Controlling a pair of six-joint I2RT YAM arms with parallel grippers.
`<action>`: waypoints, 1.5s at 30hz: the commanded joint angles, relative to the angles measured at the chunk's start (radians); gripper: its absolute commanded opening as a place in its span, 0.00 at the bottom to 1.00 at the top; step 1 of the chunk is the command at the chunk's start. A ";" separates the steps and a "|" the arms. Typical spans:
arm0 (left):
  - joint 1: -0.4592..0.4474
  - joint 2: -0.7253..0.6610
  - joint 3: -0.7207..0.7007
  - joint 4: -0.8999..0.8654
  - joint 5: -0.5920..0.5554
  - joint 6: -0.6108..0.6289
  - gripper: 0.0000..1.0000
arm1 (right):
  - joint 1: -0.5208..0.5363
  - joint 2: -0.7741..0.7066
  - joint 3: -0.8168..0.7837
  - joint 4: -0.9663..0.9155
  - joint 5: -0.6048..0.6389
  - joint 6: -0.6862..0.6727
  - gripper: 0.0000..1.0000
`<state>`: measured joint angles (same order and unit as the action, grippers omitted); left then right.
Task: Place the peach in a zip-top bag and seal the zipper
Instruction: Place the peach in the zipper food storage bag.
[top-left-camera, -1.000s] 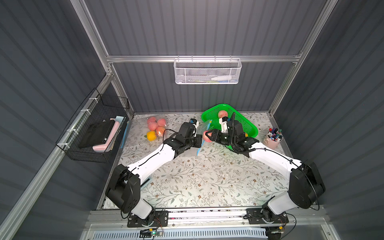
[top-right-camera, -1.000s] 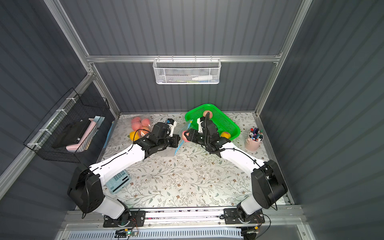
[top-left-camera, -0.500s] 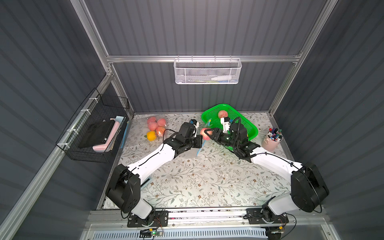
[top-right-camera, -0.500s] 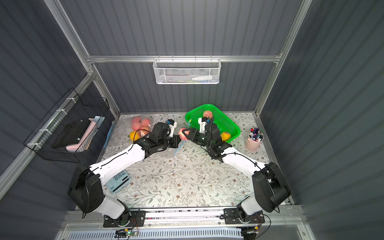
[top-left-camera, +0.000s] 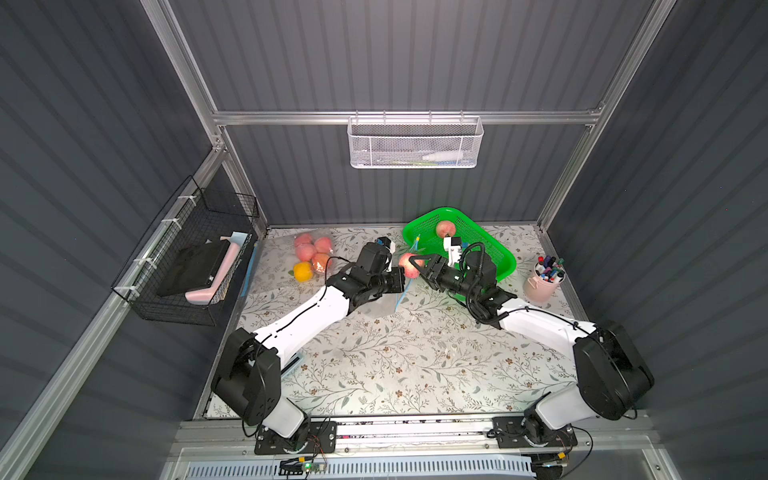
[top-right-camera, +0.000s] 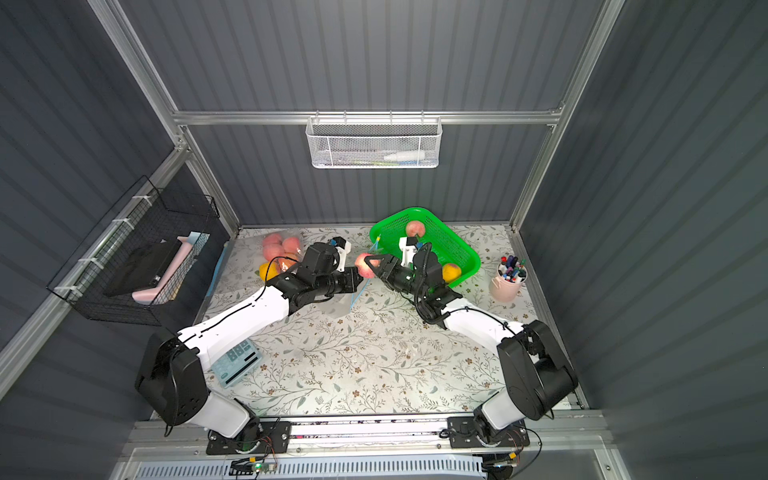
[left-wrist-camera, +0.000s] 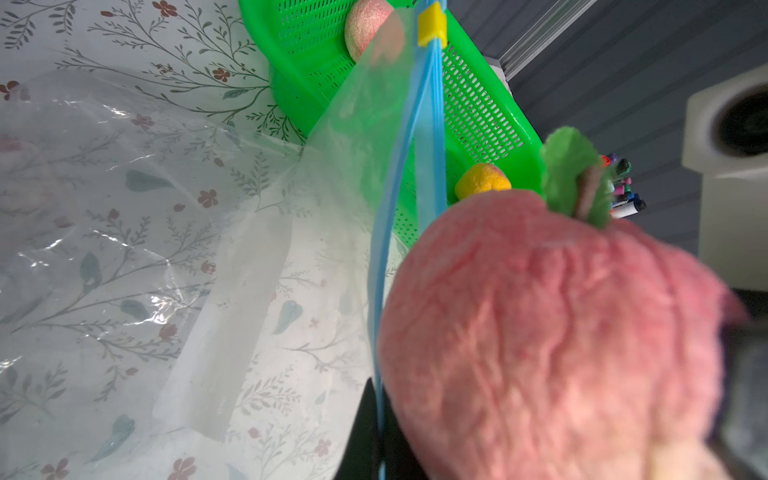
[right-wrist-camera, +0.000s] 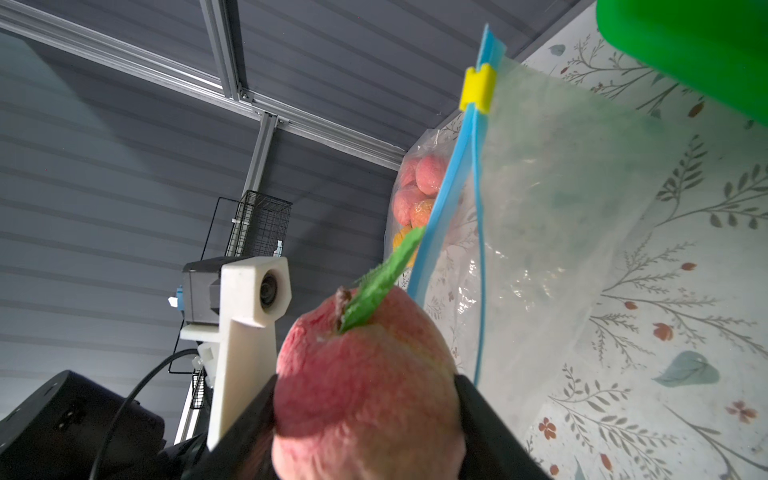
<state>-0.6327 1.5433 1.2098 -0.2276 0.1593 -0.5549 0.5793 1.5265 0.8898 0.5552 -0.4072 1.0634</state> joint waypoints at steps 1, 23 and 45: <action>0.004 -0.058 0.030 0.039 -0.015 -0.028 0.00 | 0.006 0.032 -0.007 -0.036 -0.010 0.037 0.52; 0.005 -0.091 0.036 0.041 0.037 0.091 0.00 | 0.063 0.099 0.192 -0.478 0.209 -0.200 0.52; 0.009 -0.084 -0.001 -0.002 -0.046 0.018 0.00 | 0.069 0.041 0.172 -0.371 0.094 -0.183 0.72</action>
<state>-0.6216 1.4853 1.2118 -0.2161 0.1383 -0.5091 0.6472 1.6077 1.0706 0.1265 -0.2993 0.8593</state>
